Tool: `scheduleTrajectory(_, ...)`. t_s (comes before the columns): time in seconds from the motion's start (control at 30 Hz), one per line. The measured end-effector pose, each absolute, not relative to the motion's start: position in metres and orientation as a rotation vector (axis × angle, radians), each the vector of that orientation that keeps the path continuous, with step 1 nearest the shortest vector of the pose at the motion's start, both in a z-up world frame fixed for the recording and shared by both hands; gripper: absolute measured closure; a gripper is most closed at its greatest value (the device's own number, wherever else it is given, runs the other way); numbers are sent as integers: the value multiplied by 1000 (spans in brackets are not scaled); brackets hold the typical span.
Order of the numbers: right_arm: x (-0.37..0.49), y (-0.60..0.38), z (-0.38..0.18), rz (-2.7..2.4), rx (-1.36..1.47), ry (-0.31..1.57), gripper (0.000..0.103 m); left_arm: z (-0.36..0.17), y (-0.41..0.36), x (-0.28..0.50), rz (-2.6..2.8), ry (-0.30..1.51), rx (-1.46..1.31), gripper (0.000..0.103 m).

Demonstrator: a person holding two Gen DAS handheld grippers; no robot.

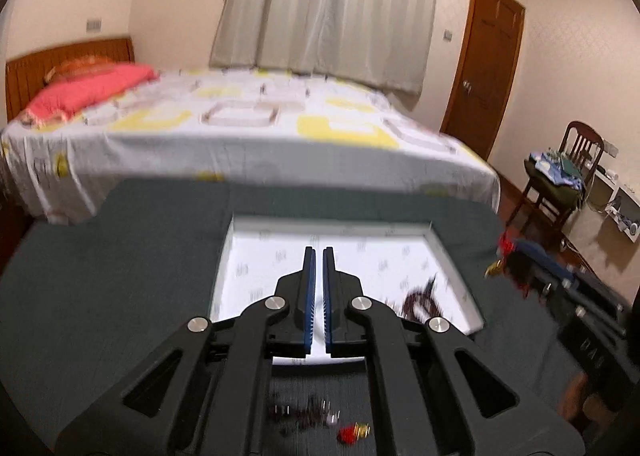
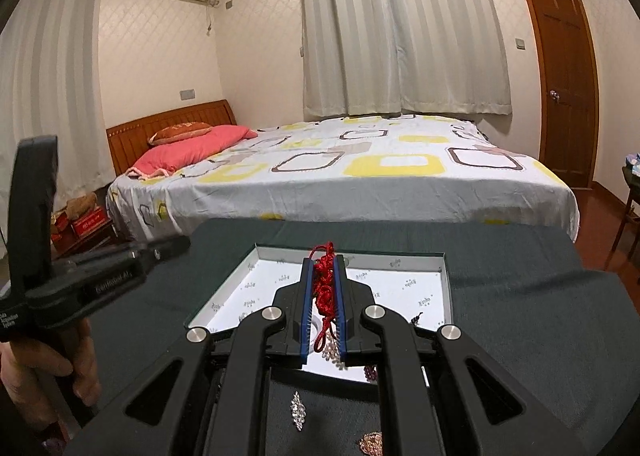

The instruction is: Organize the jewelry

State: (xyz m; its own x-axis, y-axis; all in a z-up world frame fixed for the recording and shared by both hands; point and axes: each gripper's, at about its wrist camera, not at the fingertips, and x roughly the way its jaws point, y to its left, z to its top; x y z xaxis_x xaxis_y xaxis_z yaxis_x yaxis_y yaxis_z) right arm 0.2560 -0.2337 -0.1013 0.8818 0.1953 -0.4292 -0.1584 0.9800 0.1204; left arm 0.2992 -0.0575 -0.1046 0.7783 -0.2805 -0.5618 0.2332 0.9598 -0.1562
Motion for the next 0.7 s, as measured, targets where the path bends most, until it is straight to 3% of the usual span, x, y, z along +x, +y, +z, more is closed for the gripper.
scheduleTrajectory(0.13, 249, -234, -122, 200, 108, 518, 93, -143, -47, 289, -257, 713, -121, 76)
scheduleTrajectory(0.23, 240, -235, -134, 200, 118, 552, 93, -172, -41, 280, -247, 786, -160, 67)
scheduleTrajectory(0.27, 238, -235, -139, 200, 120, 565, 93, -177, -40, 278, -244, 800, -165, 50)
scheduleTrajectory(0.33, 234, -237, -146, 200, 126, 588, 93, -189, -38, 272, -232, 812, -180, 38)
scheduleTrajectory(0.7, 227, -243, -162, 192, 149, 634, 93, -204, -40, 269, -173, 819, -152, 35)
